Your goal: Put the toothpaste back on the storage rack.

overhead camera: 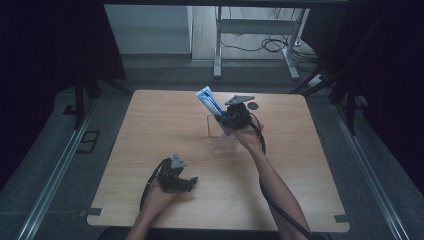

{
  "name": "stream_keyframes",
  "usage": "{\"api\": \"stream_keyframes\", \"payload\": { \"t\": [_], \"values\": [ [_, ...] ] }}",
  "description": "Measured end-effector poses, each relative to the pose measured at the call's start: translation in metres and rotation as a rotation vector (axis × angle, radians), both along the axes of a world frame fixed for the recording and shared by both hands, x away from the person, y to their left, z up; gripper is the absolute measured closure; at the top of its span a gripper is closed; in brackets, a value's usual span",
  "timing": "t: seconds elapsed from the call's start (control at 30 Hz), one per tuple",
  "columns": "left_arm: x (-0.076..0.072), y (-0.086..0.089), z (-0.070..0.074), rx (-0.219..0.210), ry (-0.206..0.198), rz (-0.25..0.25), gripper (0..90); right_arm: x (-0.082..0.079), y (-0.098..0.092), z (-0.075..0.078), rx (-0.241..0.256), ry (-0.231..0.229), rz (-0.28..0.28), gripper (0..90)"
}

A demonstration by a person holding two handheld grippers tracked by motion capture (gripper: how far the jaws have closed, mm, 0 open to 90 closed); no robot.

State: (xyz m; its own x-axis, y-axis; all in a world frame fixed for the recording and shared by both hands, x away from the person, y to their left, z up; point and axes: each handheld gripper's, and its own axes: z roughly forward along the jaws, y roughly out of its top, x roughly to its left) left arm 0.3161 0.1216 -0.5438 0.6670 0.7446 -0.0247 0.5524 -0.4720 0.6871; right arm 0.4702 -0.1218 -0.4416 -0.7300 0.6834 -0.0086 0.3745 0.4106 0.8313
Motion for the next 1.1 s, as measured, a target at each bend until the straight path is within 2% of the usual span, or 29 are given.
{"api": "stream_keyframes", "payload": {
  "t": [0.53,0.9,1.1],
  "values": [
    [0.0,0.0,0.0,0.0,0.0,0.0,14.1,-0.005,0.003,-0.011,-0.038,0.013,0.024,72.5],
    [0.0,0.0,0.0,0.0,0.0,0.0,14.1,-0.004,0.0,-0.012,-0.033,0.047,0.035,71.6],
    [0.0,0.0,0.0,0.001,0.0,0.0,14.1,-0.004,-0.002,-0.015,-0.058,0.067,0.046,70.9]
  ]
}}
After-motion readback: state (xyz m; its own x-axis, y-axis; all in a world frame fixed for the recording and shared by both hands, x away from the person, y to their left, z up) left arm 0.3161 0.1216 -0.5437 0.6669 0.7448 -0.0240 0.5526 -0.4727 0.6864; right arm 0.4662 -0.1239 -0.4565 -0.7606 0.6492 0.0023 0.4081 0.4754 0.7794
